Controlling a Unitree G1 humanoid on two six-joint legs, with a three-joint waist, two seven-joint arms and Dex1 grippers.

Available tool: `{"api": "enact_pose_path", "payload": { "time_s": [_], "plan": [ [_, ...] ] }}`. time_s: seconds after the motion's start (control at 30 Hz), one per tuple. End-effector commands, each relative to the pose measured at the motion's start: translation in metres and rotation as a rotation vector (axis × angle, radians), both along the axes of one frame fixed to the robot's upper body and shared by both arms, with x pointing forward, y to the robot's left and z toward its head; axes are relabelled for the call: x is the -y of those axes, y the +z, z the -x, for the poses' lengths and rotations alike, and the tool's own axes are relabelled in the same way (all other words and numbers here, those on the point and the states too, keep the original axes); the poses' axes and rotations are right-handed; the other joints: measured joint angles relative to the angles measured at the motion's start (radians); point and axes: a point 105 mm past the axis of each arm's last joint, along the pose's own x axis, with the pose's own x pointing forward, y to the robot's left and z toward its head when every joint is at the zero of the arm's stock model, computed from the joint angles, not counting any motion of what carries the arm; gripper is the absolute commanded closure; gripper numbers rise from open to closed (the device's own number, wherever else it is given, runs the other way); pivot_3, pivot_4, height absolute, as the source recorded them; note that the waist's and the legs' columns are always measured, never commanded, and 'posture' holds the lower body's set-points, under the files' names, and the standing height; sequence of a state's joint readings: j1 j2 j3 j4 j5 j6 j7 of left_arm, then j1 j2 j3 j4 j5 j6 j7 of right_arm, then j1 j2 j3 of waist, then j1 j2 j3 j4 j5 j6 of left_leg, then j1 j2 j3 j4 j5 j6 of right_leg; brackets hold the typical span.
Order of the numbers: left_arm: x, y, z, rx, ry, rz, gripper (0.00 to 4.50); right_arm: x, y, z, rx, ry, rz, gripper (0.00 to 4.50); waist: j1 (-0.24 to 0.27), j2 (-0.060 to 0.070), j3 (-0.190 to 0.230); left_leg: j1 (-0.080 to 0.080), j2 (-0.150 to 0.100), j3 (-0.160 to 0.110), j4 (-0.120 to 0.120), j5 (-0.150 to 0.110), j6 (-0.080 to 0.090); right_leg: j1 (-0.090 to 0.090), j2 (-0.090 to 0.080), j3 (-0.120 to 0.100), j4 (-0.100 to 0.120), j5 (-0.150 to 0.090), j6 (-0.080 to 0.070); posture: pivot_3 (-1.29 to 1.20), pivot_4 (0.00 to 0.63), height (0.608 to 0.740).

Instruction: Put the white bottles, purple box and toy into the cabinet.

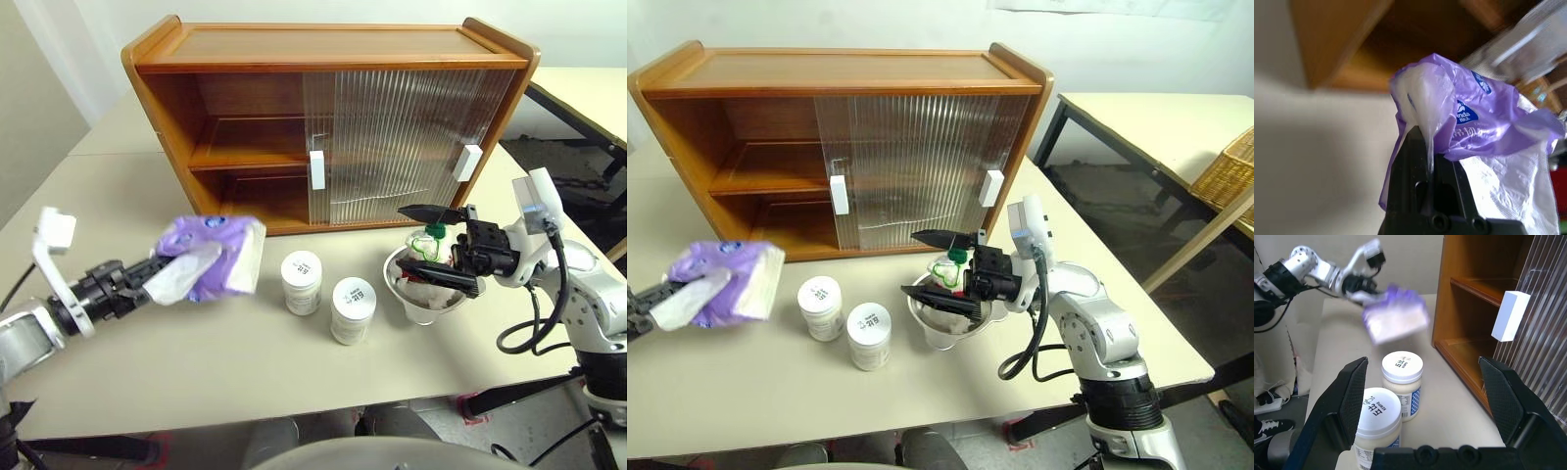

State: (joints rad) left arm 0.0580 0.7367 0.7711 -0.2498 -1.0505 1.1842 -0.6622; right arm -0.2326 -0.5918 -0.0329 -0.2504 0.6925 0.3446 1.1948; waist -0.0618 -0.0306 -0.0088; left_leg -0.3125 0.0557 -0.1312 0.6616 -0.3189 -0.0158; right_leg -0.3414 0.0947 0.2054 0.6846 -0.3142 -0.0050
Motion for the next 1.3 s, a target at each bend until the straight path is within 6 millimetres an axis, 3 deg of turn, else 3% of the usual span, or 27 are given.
{"api": "enact_pose_path", "payload": {
  "time_s": [0.03, 0.17, 0.37, 0.67, 1.0, 1.3],
  "plan": [
    [0.013, 0.02, -0.009, 0.066, -0.007, 0.003, 4.48, -0.001, 0.0, -0.001, 0.005, 0.01, 0.001, 0.0, 0.002, 0.0, 0.0, 0.0, 0.0, 0.0, 0.0, 0.0, -0.001, 0.0, 0.0, 0.0, 0.0, 0.0, 0.001, -0.05, 0.0, 0.74],
    [0.03, 0.043, -0.026, 0.137, -0.015, -0.047, 4.48, 0.001, -0.001, -0.002, 0.0, 0.008, -0.001, 0.0, 0.01, -0.001, 0.0, 0.001, 0.0, 0.0, 0.0, 0.002, -0.003, 0.002, 0.0, 0.0, 0.0, 0.004, 0.009, -0.05, 0.0, 0.74],
    [0.05, 0.056, -0.046, 0.151, 0.0, -0.101, 4.48, 0.003, -0.001, -0.003, 0.003, 0.001, 0.001, 0.0, 0.016, -0.002, 0.001, 0.002, -0.001, 0.0, 0.001, 0.004, -0.002, 0.005, 0.0, 0.001, 0.0, 0.005, 0.008, -0.06, 0.0, 0.74],
    [0.068, 0.095, -0.087, 0.251, 0.188, -0.116, 4.48, 0.0, -0.004, -0.001, 0.002, 0.001, 0.0, 0.0, 0.021, -0.005, 0.003, 0.002, -0.003, 0.001, 0.002, 0.005, -0.002, 0.009, 0.0, 0.002, -0.001, 0.007, 0.014, -0.06, 0.0, 0.74],
    [0.095, 0.087, -0.115, 0.239, 0.248, -0.16, 4.48, -0.003, -0.005, -0.003, 0.011, -0.008, -0.013, 0.0, 0.022, -0.009, 0.005, 0.002, -0.009, 0.0, 0.002, 0.005, -0.002, 0.011, -0.003, 0.004, -0.001, 0.006, 0.024, -0.08, 0.0, 0.74],
    [0.091, 0.099, -0.136, 0.278, 0.384, -0.146, 4.48, -0.005, -0.006, -0.001, 0.014, -0.017, -0.021, 0.0, 0.019, -0.013, 0.008, 0.0, -0.014, -0.001, 0.004, 0.006, -0.005, 0.013, -0.009, 0.005, -0.003, 0.003, 0.031, -0.09, 0.0, 0.74]
  ]
}}
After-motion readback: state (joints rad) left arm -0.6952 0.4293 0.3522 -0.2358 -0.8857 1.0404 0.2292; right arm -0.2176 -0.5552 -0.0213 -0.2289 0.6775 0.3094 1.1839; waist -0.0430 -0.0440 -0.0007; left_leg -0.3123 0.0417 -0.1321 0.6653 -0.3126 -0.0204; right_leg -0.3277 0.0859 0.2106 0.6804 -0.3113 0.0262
